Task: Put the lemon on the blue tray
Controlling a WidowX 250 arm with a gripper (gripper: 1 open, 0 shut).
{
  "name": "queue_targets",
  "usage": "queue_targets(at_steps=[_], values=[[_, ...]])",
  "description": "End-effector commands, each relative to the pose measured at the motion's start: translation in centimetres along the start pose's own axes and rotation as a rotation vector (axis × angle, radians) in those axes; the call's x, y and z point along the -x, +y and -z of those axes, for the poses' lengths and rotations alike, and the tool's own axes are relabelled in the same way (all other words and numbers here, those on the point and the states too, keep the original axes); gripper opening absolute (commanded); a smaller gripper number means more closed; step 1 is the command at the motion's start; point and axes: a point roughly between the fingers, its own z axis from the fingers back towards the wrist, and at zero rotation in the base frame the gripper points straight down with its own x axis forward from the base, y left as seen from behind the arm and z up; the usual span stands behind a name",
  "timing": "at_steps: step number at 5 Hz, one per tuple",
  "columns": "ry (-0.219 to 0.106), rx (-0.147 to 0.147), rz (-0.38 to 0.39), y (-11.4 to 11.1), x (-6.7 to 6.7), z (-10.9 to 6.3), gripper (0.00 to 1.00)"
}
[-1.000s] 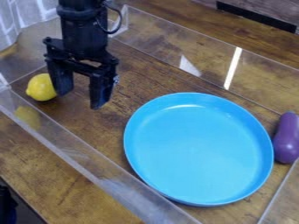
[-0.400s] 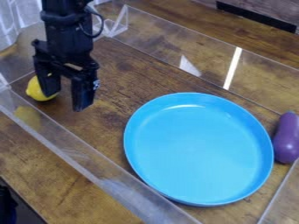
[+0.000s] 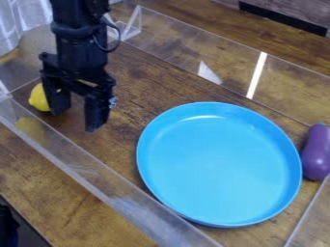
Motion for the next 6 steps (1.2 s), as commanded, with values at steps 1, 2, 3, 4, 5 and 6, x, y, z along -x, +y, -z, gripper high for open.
queue_targets(at_steps=[1, 2, 3, 4, 5, 6], values=[[-0.058, -0.018, -0.047, 1.6, -0.4, -1.1, 1.00], [-0.070, -0.023, -0.086, 1.2, -0.9, -1.2, 1.00], [-0.073, -0.024, -0.112, 0.7, -1.5, -1.1, 1.00], [-0.078, -0.023, -0.137, 0.2, -2.0, -1.0, 1.00], [-0.076, -0.023, -0.100, 0.6, -1.5, -0.5, 1.00], [-0.073, -0.025, -0.064, 1.0, -1.1, 0.1, 1.00]])
